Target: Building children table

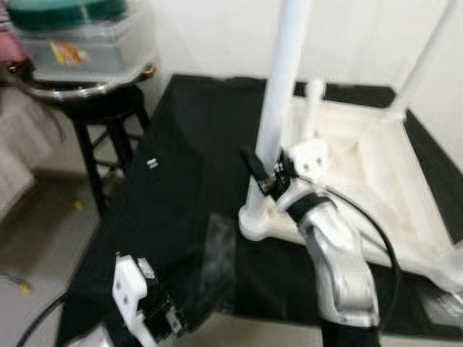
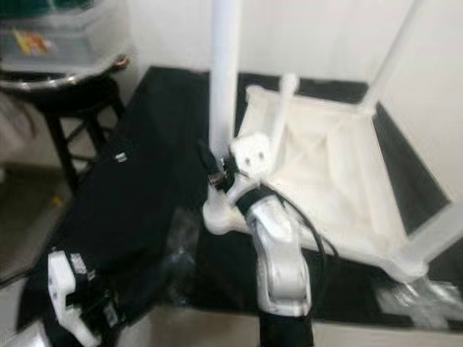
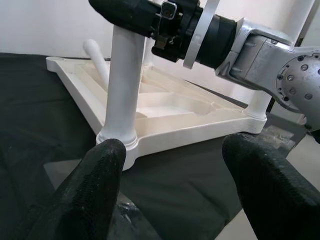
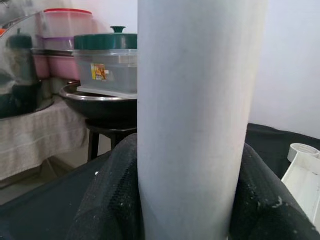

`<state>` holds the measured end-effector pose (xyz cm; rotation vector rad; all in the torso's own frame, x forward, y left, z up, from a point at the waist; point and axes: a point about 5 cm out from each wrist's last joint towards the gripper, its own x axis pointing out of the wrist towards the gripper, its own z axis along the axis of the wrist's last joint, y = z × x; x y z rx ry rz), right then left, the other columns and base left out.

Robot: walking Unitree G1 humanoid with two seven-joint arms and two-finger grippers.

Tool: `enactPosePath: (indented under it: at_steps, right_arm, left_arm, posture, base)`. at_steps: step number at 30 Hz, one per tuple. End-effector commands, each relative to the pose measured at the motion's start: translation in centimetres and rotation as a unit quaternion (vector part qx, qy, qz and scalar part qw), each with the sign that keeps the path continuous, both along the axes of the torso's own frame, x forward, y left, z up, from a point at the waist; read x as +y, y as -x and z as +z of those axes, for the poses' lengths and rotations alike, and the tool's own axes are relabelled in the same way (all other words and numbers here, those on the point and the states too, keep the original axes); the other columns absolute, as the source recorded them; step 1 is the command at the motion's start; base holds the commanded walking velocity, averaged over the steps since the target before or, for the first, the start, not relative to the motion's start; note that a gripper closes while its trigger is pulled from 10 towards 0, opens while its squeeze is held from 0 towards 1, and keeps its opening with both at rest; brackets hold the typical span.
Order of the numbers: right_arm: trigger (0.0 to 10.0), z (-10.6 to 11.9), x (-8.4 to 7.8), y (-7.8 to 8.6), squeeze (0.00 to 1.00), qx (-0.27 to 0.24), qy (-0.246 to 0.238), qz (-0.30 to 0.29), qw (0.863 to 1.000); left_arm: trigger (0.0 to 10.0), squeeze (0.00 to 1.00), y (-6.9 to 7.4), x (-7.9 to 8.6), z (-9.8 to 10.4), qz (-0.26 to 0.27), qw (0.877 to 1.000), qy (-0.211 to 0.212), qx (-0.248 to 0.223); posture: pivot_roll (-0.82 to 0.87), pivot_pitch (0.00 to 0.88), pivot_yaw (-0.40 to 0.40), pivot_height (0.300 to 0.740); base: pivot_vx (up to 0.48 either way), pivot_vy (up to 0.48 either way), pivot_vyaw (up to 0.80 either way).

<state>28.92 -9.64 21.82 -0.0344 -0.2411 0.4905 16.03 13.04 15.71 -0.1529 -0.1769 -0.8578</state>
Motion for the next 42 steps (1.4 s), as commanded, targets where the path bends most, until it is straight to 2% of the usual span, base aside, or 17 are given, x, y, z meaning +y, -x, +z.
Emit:
enactPosePath:
  at_steps: [1, 6, 7, 9, 11, 12, 13, 14, 18, 21, 27, 30, 33, 37, 38, 39, 42]
  right_arm:
    - [10.0, -2.3, 1.3, -0.3, 0.0, 0.066, 0.005, 0.038, 0.997]
    - [10.0, -0.5, 2.8, -0.5, 0.0, 0.055, -0.016, 0.115, 0.992]
    - [10.0, 0.0, 3.0, -0.4, 1.0, 0.057, -0.012, 0.162, 0.985]
    - [10.0, 0.5, 2.9, -0.2, 1.0, 0.05, 0.0, 0.164, 0.985]
    - [10.0, 1.4, 2.6, 0.3, 1.0, 0.04, 0.029, 0.233, 0.971]
    - [10.0, 1.4, 2.6, 0.3, 1.0, 0.04, 0.029, 0.233, 0.971]
    - [10.0, 1.7, 1.9, 0.3, 0.0, 0.041, 0.053, 0.295, 0.953]
    - [10.0, 2.1, 1.0, 0.1, 0.0, 0.031, 0.083, 0.342, 0.936]
    - [10.0, 2.5, -0.7, -1.3, 0.0, 0.025, 0.14, 0.366, 0.92]
    - [10.0, 3.8, -2.5, -4.0, 0.0, 0.035, 0.174, 0.401, 0.899]
    - [10.0, 4.7, -2.8, -4.8, 0.0, 0.033, 0.182, 0.421, 0.888]
    - [10.0, 6.4, -2.6, -6.4, 0.0, 0.028, 0.174, 0.446, 0.878]
    - [10.0, 6.4, -2.6, -6.4, 0.0, 0.028, 0.174, 0.446, 0.878]
    - [10.0, 7.0, -2.4, -7.0, 0.0, 0.031, 0.171, 0.474, 0.863]
    - [9.4, 7.3, -2.4, -7.2, 0.0, 0.034, 0.172, 0.496, 0.85]
    - [4.5, 7.5, -2.4, -7.2, 0.0, 0.036, 0.171, 0.511, 0.842]
    - [4.5, 7.6, -2.5, -7.3, 0.0, 0.037, 0.169, 0.519, 0.837]
  left_arm:
    - [10.0, 0.0, -0.1, 0.1, -0.2, -0.003, 1.0, -0.009, 0.003]
    - [10.0, 0.0, -0.3, 0.1, -0.2, -0.001, 1.0, -0.008, 0.001]
    - [10.0, 0.0, -0.3, 0.1, -0.2, -0.001, 1.0, -0.007, 0.0]
    - [10.0, 0.0, -0.3, 0.0, -0.2, -0.001, 1.0, -0.007, 0.0]
    - [10.0, 0.0, -0.3, -0.1, -0.2, -0.002, 1.0, -0.006, -0.001]
    - [10.0, 0.0, -0.3, -0.1, -0.2, -0.002, 1.0, -0.006, -0.001]
    - [10.0, 0.0, -0.3, -0.1, -0.2, -0.001, 1.0, -0.005, -0.001]
    - [10.0, 0.0, -0.3, -0.2, -0.2, -0.001, 1.0, -0.005, -0.002]
    - [10.0, 0.0, -0.3, -0.2, -0.2, -0.001, 1.0, -0.003, -0.002]
    - [10.0, 0.0, -0.1, -0.3, -0.1, -0.001, 1.0, -0.002, -0.002]
    - [10.0, 0.0, 0.1, -0.4, -0.1, -0.001, 1.0, -0.002, -0.001]
    - [10.0, 0.0, 0.6, -0.5, 0.1, -0.002, 1.0, -0.001, 0.004]
    - [10.0, 0.0, 0.6, -0.5, 0.1, -0.002, 1.0, -0.001, 0.004]
    - [10.0, 0.0, 1.0, -0.5, 0.2, -0.002, 1.0, -0.001, 0.008]
    - [10.0, 0.0, 1.2, -0.4, 0.2, -0.002, 1.0, -0.001, 0.011]
    - [10.0, 0.0, 1.3, -0.4, 0.2, -0.002, 1.0, -0.001, 0.012]
    - [10.0, 0.0, 1.4, -0.4, 0.2, -0.002, 1.0, -0.001, 0.013]
  posture:
    - [0.13, 0.118, -0.041, 0.74]
    - [0.13, 0.116, -0.042, 0.74]
    - [0.12, 0.115, -0.044, 0.74]
    - [0.12, 0.116, -0.045, 0.74]
    - [0.12, 0.116, -0.048, 0.74]
    - [0.12, 0.116, -0.048, 0.74]
    - [0.12, 0.116, -0.049, 0.74]
    - [0.12, 0.117, -0.053, 0.74]
    - [0.13, 0.119, -0.054, 0.74]
    - [0.14, 0.131, -0.064, 0.74]
    - [0.15, 0.138, -0.066, 0.74]
    - [0.18, 0.161, -0.07, 0.74]
    - [0.18, 0.161, -0.07, 0.74]
    - [0.19, 0.175, -0.073, 0.74]
    - [0.19, 0.179, -0.074, 0.74]
    - [0.19, 0.179, -0.075, 0.74]
    - [0.19, 0.179, -0.076, 0.74]
  base:
    - [0.0, 0.0, 0.0]
    - [0.0, 0.0, 0.0]
    - [0.0, 0.0, 0.0]
    - [0.0, 0.0, 0.0]
    - [0.0, 0.0, 0.0]
    - [0.0, 0.0, 0.0]
    - [0.0, 0.0, 0.0]
    - [0.0, 0.0, 0.0]
    - [0.0, 0.0, 0.0]
    - [0.0, 0.0, 0.0]
    - [0.0, 0.0, 0.0]
    - [0.0, 0.0, 0.0]
    - [0.0, 0.0, 0.0]
    - [0.0, 0.0, 0.0]
    - [0.0, 0.0, 0.0]
    - [0.0, 0.0, 0.0]
    - [0.0, 0.0, 0.0]
